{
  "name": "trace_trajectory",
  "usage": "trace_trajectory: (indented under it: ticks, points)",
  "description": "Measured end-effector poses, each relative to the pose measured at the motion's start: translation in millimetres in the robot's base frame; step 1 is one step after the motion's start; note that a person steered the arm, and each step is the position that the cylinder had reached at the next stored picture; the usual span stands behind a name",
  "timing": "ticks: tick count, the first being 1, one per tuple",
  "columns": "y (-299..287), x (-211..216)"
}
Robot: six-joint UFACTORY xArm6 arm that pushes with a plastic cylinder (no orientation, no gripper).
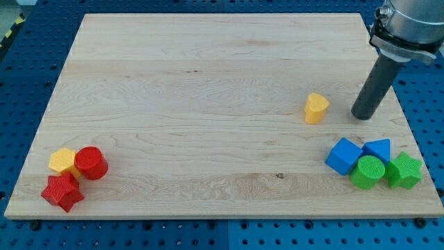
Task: Move the yellow heart to the red circle
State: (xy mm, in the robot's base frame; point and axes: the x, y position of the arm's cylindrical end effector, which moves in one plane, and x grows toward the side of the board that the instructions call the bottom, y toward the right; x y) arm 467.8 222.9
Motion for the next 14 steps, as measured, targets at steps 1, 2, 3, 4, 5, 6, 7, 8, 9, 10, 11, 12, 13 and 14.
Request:
trace_trajectory:
  ticks: [1,2,3,4,5,6,7,8,9,10,11,12,13,14]
  points:
    - [-3,0]
    - [-21,-6]
    - [-40,-24]
    - [-46,-23]
    - [-59,-15]
    - [-84,-5]
    - [-117,-5]
    - [-149,-5]
    - [-174,-4]
    - [-175,3]
    - [-172,8]
    - [-165,8]
    - [-155,10]
    - [-155,10]
